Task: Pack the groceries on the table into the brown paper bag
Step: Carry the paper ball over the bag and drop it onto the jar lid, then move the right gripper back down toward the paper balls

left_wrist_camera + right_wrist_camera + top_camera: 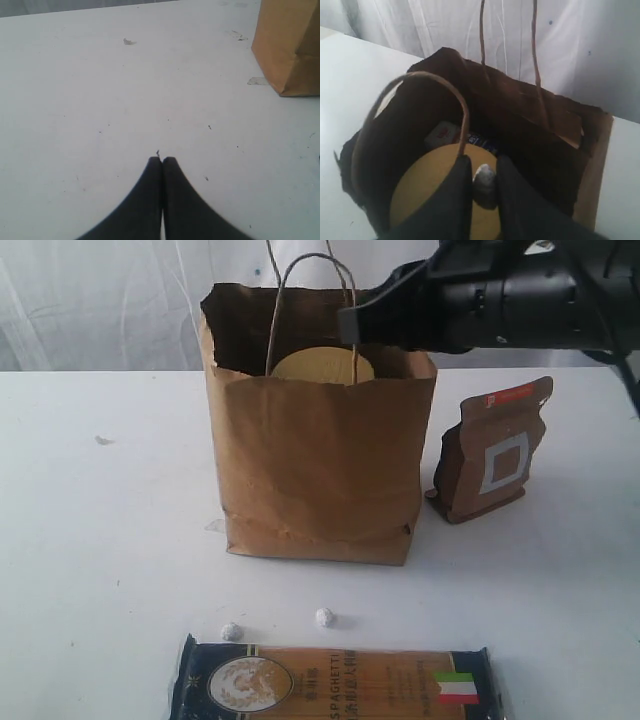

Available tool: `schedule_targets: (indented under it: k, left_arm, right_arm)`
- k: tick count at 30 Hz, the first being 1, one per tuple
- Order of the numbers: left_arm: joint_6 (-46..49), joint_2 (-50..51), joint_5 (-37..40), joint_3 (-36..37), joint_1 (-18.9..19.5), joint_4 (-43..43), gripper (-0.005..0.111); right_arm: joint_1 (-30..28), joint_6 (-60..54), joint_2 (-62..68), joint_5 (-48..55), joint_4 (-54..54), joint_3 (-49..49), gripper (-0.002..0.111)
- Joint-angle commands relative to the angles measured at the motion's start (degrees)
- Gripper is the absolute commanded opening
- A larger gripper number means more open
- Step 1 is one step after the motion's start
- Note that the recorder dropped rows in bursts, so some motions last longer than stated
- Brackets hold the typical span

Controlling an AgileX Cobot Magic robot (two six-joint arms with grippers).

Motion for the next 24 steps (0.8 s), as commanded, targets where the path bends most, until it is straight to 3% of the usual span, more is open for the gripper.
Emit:
schedule_targets:
  k: [1, 5, 6, 16, 24]
  left_arm:
    - [-0.07, -0.24, 0.01, 0.24, 0.1, 0.1, 0.0]
    - [-0.07, -0.24, 0.01, 0.24, 0.1, 0.1, 0.0]
    - [-0.07, -0.24, 0.01, 0.24, 0.1, 0.1, 0.0]
    - [-0.07, -0.24, 0.01, 0.24, 0.1, 0.1, 0.0]
    - [-0.07, -0.24, 0.01, 0.24, 0.1, 0.1, 0.0]
  right_arm:
    - [-0.66, 0.1, 5.06, 0.88, -0.18, -4.43, 0.008]
    - [-0.66, 0.1, 5.49, 0.0, -0.4, -5.11, 0.052]
    - [-0.66, 0.1, 5.25, 0.48, -0.78, -5.11, 0.057]
    - [-0.66, 0.4, -0.89, 3.95, -3.67, -4.95, 0.058]
    - [-0.66, 4.8, -8.19, 4.72, -13.16, -1.72, 0.055]
